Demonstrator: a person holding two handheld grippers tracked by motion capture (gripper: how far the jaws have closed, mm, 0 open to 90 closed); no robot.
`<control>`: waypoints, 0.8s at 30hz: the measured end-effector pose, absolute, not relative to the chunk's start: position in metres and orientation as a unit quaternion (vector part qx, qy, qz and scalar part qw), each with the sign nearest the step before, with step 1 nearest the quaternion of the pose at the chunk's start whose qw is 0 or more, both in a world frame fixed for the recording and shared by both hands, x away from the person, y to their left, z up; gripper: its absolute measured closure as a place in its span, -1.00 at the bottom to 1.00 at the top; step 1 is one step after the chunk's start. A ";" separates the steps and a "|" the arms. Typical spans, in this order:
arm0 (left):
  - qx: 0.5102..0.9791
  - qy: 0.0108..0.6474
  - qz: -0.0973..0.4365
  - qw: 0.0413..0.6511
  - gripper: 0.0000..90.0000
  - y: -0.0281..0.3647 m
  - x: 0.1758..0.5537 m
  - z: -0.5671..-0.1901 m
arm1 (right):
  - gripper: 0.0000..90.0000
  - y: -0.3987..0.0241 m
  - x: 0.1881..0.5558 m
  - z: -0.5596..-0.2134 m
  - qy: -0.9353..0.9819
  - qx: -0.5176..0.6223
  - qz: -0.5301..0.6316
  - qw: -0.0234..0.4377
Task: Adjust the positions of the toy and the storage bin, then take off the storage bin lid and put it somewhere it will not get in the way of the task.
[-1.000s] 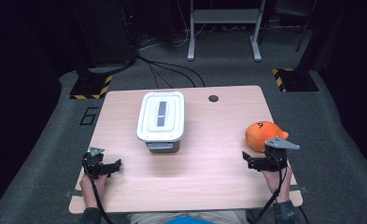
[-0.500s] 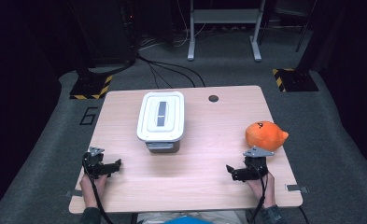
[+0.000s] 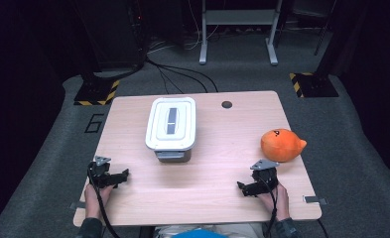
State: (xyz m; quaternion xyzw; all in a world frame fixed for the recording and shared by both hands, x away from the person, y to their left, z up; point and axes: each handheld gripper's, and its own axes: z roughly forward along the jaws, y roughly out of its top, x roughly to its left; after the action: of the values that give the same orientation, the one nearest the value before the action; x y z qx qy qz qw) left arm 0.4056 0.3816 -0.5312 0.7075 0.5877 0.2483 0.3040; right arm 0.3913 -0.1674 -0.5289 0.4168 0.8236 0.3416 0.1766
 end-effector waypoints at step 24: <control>0.706 0.576 0.248 0.330 -0.99 0.373 0.416 -0.477 | -1.00 -0.168 0.395 -0.529 0.826 0.413 0.341 0.174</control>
State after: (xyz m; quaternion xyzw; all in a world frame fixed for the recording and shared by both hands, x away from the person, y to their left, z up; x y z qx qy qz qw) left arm 0.4162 0.3726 -0.4774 0.7058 0.5758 0.2477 0.3300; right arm 0.3952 -0.1680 -0.5291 0.4131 0.8263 0.3413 0.1735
